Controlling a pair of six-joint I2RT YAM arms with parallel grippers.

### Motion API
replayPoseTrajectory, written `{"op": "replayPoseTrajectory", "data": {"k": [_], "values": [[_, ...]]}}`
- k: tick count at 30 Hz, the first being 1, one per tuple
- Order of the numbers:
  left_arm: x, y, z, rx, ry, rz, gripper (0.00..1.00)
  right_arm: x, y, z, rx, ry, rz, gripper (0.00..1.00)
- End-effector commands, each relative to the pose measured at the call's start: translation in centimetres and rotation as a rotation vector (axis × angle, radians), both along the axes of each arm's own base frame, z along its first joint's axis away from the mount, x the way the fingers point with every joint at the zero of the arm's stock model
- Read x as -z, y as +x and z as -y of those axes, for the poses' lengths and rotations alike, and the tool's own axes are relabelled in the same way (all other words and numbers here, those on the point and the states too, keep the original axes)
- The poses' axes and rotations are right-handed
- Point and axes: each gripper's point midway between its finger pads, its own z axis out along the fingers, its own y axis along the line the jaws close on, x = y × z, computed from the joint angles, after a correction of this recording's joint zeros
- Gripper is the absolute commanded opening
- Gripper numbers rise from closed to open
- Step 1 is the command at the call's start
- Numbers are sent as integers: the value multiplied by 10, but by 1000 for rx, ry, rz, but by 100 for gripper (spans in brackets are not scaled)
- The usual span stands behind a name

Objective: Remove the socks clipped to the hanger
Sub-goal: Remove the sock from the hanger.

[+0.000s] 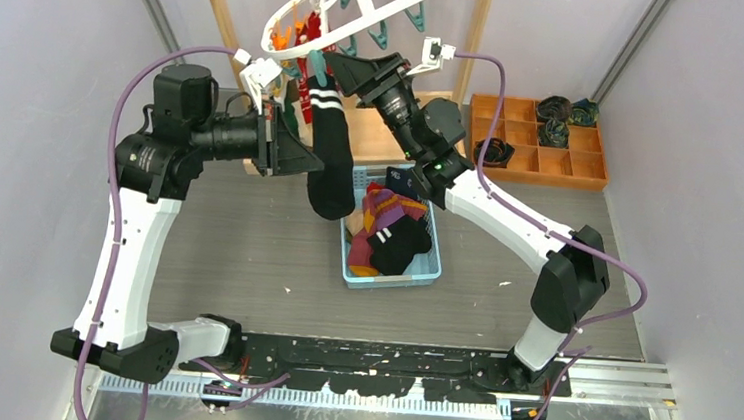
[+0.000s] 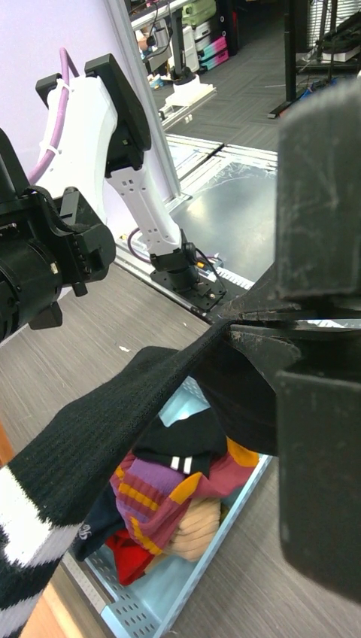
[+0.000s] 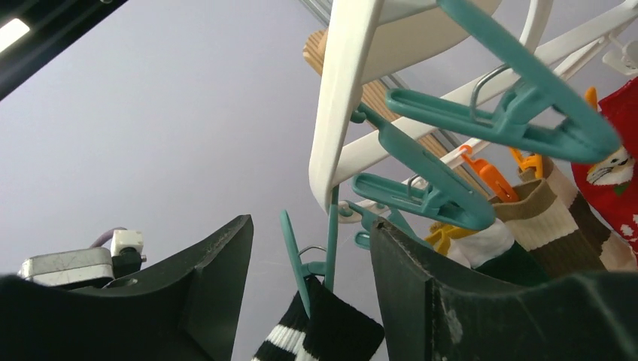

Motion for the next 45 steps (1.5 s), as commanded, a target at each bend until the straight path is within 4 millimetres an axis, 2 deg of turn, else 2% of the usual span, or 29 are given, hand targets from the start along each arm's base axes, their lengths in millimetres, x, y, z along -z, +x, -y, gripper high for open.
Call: {"op": "replayPoseTrajectory", "data": {"k": [1, 6, 14, 17, 21, 29, 34, 36, 37, 38, 39, 41, 45], "values": [[-6, -17, 1, 37, -17, 11, 0, -40, -8, 13, 25, 78, 44, 64], [-7, -21, 1, 51, -22, 15, 0, -25, -3, 4, 7, 34, 13, 68], [0, -21, 0, 51, -7, 27, 0, -25, -10, -23, -120, 0, 55, 68], [0, -22, -1, 51, -5, 31, 0, -26, -13, -32, -162, -19, 65, 66], [-2, -24, -1, 54, -4, 40, 0, -26, -10, -33, -156, -19, 58, 60], [0, -24, -2, 51, 6, 40, 0, -32, -8, -27, -132, 3, 68, 32], [12, -23, -4, 46, 26, 30, 0, -32, -5, -21, -120, 8, 56, 6], [17, -23, -4, 46, 37, 31, 0, -30, -3, -19, -120, 5, 49, 2], [20, -23, -5, 46, 43, 31, 0, -29, -4, -18, -121, 4, 48, 5], [21, -23, -5, 46, 47, 35, 0, -28, -4, -17, -123, -3, 45, 13], [21, -23, -6, 47, 51, 39, 0, -27, -6, -16, -129, -9, 45, 27], [21, -23, -7, 49, 60, 54, 0, -20, -11, -13, -146, -38, 44, 45], [19, -26, -10, 54, 83, 104, 0, 1, -31, -2, -180, -130, 65, 68]]}}
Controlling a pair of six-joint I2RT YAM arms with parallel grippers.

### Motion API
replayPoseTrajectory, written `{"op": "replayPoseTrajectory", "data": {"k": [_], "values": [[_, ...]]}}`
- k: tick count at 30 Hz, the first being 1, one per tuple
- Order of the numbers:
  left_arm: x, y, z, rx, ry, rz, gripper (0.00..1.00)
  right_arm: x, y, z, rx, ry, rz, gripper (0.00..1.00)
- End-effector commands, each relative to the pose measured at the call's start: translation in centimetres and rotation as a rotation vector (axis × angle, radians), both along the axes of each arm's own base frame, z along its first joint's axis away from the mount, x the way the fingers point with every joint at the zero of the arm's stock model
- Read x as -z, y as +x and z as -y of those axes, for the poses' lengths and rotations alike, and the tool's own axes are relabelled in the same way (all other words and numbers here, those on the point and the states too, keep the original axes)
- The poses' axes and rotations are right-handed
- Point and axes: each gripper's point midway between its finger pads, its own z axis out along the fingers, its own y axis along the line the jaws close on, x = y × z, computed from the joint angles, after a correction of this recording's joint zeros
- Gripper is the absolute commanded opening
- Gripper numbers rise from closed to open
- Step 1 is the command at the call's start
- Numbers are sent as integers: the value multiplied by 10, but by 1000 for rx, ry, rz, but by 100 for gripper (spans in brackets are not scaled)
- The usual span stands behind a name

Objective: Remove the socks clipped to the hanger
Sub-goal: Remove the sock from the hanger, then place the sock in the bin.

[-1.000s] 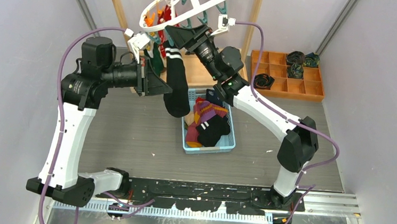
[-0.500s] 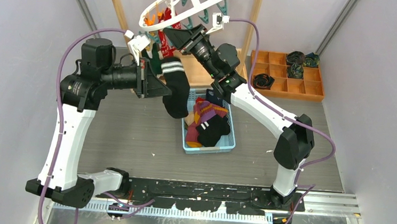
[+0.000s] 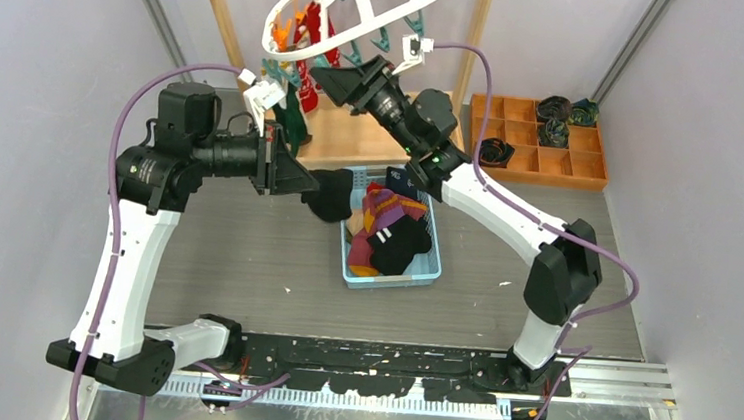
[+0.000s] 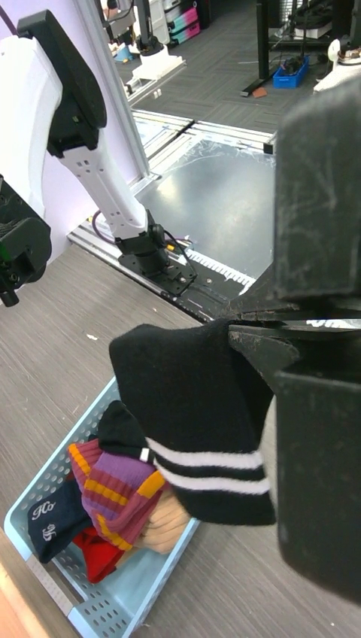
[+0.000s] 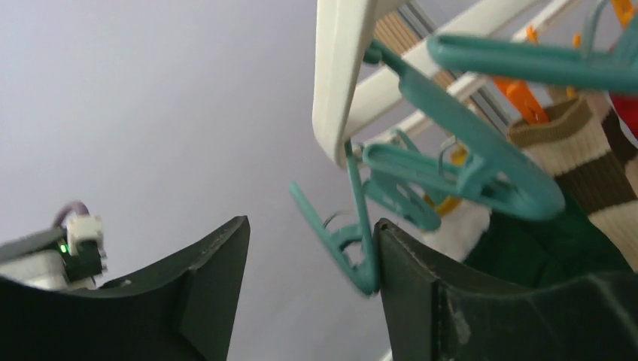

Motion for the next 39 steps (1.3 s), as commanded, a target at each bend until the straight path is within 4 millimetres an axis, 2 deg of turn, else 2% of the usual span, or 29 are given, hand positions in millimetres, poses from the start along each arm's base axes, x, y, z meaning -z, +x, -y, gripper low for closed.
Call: {"op": "replayPoseTrajectory", "data": {"k": [1, 4, 8, 14, 21, 23, 25, 29, 30, 31, 32, 33, 35, 37, 39], "values": [[-9, -9, -4, 22, 23, 109, 0, -17, -41, 26, -62, -41, 106, 74], [-7, -8, -7, 22, 42, 140, 0, 0, -62, 34, -119, -85, 134, 84], [-3, -4, -7, 22, 54, 149, 0, 17, -93, 40, -216, -112, 172, 86], [-3, 2, -7, 18, 64, 161, 0, 27, -144, 47, -423, -81, 232, 82], [-6, 7, -7, 2, 58, 173, 0, 46, -182, 39, -536, -117, 251, 75], [-7, 9, -7, -5, 56, 178, 0, 51, -190, 35, -552, -123, 251, 69], [-7, 11, -7, -13, 57, 179, 0, 54, -194, 34, -555, -125, 245, 56], [-5, 17, -6, -29, 59, 170, 0, 56, -191, 34, -526, -128, 228, 7], [-4, 19, -6, -32, 59, 167, 0, 58, -188, 35, -508, -139, 216, 2], [-4, 21, -7, -41, 64, 168, 0, 61, -185, 35, -489, -155, 203, 1], [-3, 23, -8, -55, 72, 169, 6, 63, -182, 37, -467, -175, 185, 1], [-2, 25, -10, -68, 84, 172, 23, 73, -174, 38, -447, -210, 134, 1], [0, 28, -14, -90, 109, 182, 63, 82, -160, 47, -408, -240, 72, 1], [6, 32, -20, -135, 146, 167, 98, 99, -141, 61, -366, -264, -14, 1], [15, 39, -28, -179, 191, 144, 100, 123, -127, 72, -319, -323, -89, 1]]}}
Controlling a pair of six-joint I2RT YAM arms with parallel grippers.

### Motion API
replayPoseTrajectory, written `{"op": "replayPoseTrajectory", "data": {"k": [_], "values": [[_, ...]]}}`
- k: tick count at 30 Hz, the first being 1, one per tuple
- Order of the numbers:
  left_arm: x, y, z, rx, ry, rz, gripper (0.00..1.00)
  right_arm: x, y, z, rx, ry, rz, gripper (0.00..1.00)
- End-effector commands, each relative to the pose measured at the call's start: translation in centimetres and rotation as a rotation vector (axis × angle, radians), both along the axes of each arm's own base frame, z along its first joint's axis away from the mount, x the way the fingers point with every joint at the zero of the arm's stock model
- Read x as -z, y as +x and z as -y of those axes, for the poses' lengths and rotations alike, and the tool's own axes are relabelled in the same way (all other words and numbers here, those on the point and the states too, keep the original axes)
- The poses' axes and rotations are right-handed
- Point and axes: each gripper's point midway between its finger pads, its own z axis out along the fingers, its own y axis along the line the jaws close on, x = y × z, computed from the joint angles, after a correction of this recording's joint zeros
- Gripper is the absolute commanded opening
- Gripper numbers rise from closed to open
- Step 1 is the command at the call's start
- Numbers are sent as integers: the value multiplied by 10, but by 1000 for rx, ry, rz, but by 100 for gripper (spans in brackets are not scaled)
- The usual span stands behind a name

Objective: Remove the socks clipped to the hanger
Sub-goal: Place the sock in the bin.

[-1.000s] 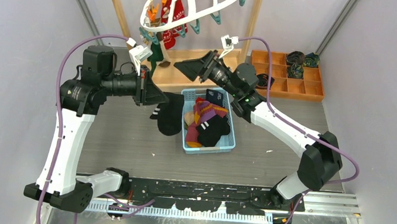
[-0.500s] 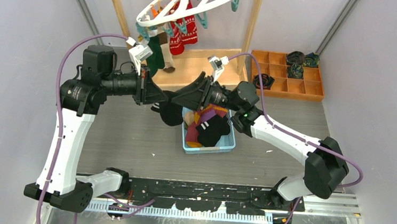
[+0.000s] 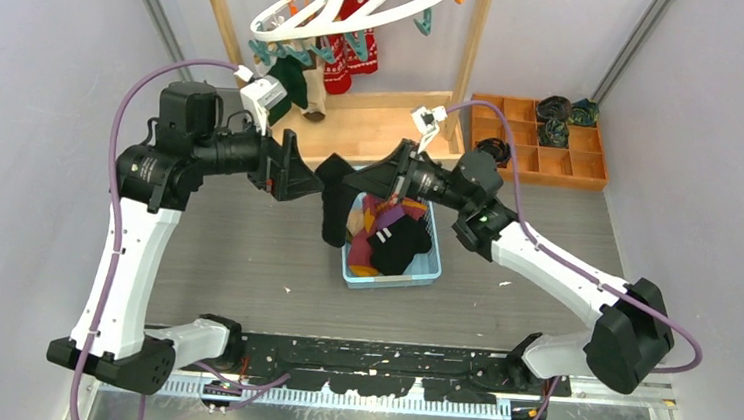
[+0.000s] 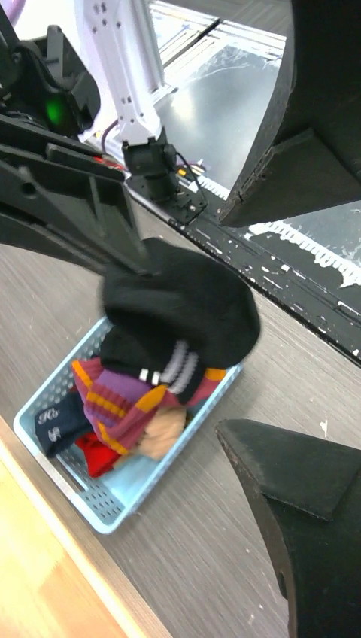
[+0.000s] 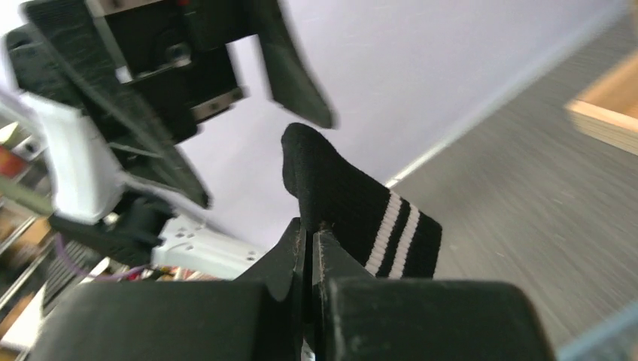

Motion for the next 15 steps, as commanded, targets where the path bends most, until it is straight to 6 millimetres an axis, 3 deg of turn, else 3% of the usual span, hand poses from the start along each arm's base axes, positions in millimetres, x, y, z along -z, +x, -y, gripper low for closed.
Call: {"op": "replayPoseTrajectory", "data": {"k": [1, 5, 10, 13, 15], "values": [[6, 17, -15, -104, 82, 17, 100, 46, 33, 30, 162, -164, -118, 1], [22, 39, -35, -184, 71, -62, 100, 110, 50, 46, 273, -422, -158, 1], [24, 60, -63, -252, -4, -120, 100, 190, 73, 79, 454, -715, -245, 1], [30, 66, -71, -274, -21, -136, 100, 228, 90, 105, 603, -882, -243, 11], [38, 72, -77, -299, -20, -145, 100, 236, 98, 120, 711, -980, -191, 21]]}}
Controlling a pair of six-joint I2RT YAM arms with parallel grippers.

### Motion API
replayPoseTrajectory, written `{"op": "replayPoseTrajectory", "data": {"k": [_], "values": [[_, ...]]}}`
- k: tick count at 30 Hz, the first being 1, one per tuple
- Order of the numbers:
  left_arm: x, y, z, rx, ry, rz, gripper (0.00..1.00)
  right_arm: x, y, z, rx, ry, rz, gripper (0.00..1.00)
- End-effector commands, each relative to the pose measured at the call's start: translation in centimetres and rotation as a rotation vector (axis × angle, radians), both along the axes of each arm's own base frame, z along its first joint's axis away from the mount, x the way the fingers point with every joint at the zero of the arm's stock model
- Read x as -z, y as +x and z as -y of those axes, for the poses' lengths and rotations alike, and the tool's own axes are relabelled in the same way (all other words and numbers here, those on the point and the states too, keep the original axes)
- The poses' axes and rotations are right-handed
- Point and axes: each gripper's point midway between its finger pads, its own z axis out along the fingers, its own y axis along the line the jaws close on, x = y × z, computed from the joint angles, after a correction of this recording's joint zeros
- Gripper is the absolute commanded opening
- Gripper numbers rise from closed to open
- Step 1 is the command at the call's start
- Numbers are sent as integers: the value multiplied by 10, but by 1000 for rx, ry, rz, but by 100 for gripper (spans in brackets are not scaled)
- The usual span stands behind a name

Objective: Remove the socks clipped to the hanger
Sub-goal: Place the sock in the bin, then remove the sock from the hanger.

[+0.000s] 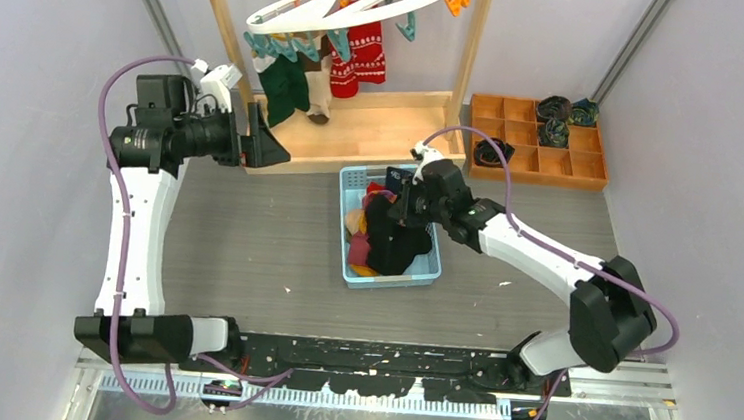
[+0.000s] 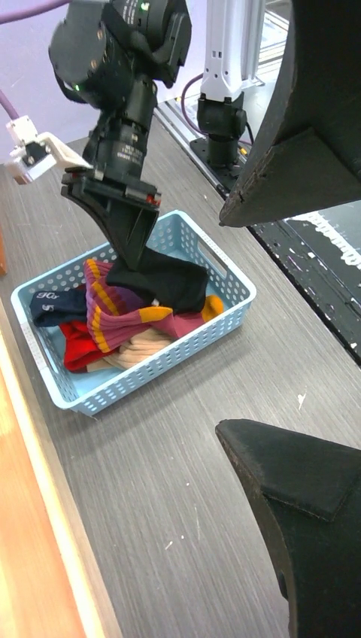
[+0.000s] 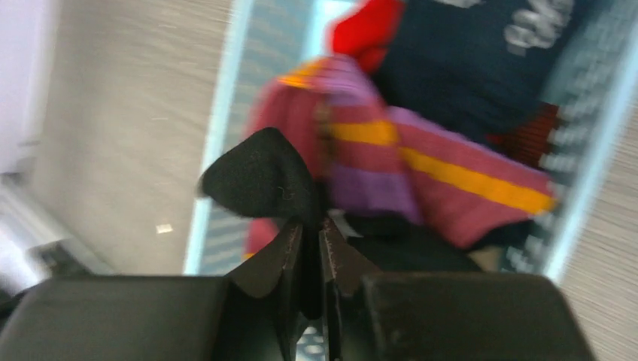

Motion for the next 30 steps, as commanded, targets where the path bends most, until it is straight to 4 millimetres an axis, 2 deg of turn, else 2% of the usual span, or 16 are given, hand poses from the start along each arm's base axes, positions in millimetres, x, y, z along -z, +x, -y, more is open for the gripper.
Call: {"op": "replayPoseTrajectory", "data": {"k": [1, 3, 6, 8, 10, 13, 16, 18, 24, 26, 29, 30], "values": [[0, 7, -5, -7, -33, 30, 100, 23, 21, 46, 186, -345, 134, 29], [6, 16, -16, -49, -23, 23, 100, 10, 21, 49, 224, -381, 217, 41], [11, 29, -29, -93, -26, 3, 100, -26, 26, 52, 294, -350, 315, 51], [9, 31, -33, -106, -33, -4, 100, -53, 27, 48, 314, -275, 345, 55], [4, 33, -36, -106, -47, 3, 100, -81, 27, 36, 297, -179, 367, 56], [-1, 38, -38, -119, -55, 38, 100, -111, 29, 21, 270, -106, 392, 59], [-7, 58, -40, -120, -59, 120, 96, -125, 25, 13, 253, -72, 418, 60], [-6, 84, -50, -158, -34, 169, 93, -130, 19, 10, 238, -44, 431, 60], [22, 168, -74, -229, 48, 191, 82, -145, -8, 19, 216, 56, 486, 60], [27, 188, -78, -241, 77, 225, 79, -147, -13, 24, 219, 86, 495, 60], [30, 210, -75, -235, 99, 290, 78, -144, -21, 30, 216, 101, 489, 60], [32, 217, -71, -228, 103, 304, 78, -149, -23, 30, 218, 123, 500, 60]]}}
